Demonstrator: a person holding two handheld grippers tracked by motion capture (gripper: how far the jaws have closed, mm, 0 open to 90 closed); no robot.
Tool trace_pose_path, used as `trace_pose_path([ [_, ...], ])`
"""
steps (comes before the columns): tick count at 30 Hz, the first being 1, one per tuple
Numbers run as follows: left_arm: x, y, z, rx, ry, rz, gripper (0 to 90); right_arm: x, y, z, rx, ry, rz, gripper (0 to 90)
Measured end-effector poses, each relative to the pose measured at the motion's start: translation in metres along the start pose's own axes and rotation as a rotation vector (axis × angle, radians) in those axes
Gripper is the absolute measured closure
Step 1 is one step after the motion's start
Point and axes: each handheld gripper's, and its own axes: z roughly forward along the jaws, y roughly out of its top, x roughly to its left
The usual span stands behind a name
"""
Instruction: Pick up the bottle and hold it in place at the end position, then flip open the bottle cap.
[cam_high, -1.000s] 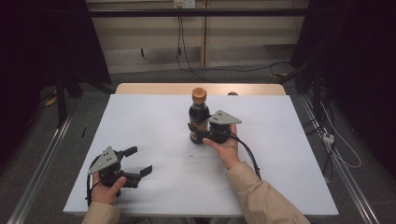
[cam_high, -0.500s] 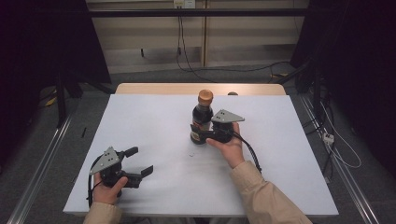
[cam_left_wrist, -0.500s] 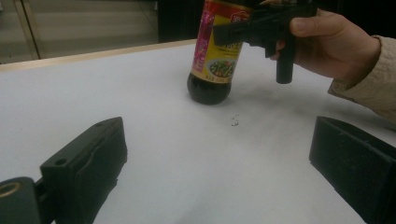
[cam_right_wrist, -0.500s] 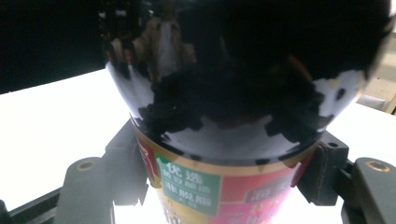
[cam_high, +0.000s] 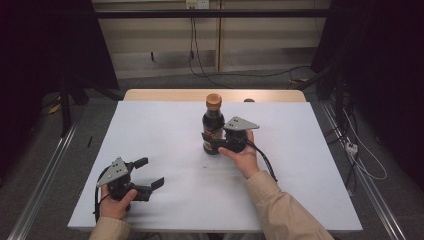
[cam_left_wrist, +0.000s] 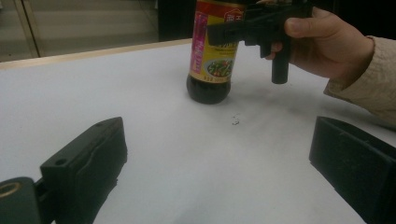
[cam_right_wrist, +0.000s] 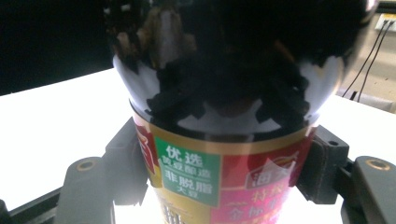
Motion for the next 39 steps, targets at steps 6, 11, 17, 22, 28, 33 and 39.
trace_pose_path([
  [6, 0.0, 0.0, 0.001, -0.003, -0.001, 0.002, 3.8, 0.001, 0.0, -0.002, 0.006, -0.01, 0.007, 29.7],
  [11, 0.001, 0.0, 0.001, 0.0, 0.002, 0.0, 3.8, 0.003, 0.001, -0.005, 0.021, -0.029, 0.026, 29.1],
  [17, 0.0, 0.0, 0.001, 0.002, 0.002, 0.006, 3.8, 0.002, -0.003, -0.005, 0.021, -0.022, 0.057, 28.6],
  [22, -0.001, 0.0, 0.002, 0.003, 0.004, 0.007, 3.8, 0.003, -0.001, -0.006, 0.034, -0.026, 0.028, 30.2],
  [28, -0.002, 0.002, 0.005, -0.005, 0.005, 0.008, 4.8, 0.003, -0.002, -0.006, 0.03, -0.024, 0.026, 30.4],
  [33, -0.003, 0.007, 0.01, -0.005, 0.02, -0.004, 4.9, 0.002, -0.002, -0.006, 0.03, -0.023, 0.027, 30.4],
  [39, -0.005, 0.02, 0.018, -0.001, 0.044, -0.042, 5.5, 0.002, -0.003, -0.006, 0.03, -0.021, 0.026, 30.3],
])
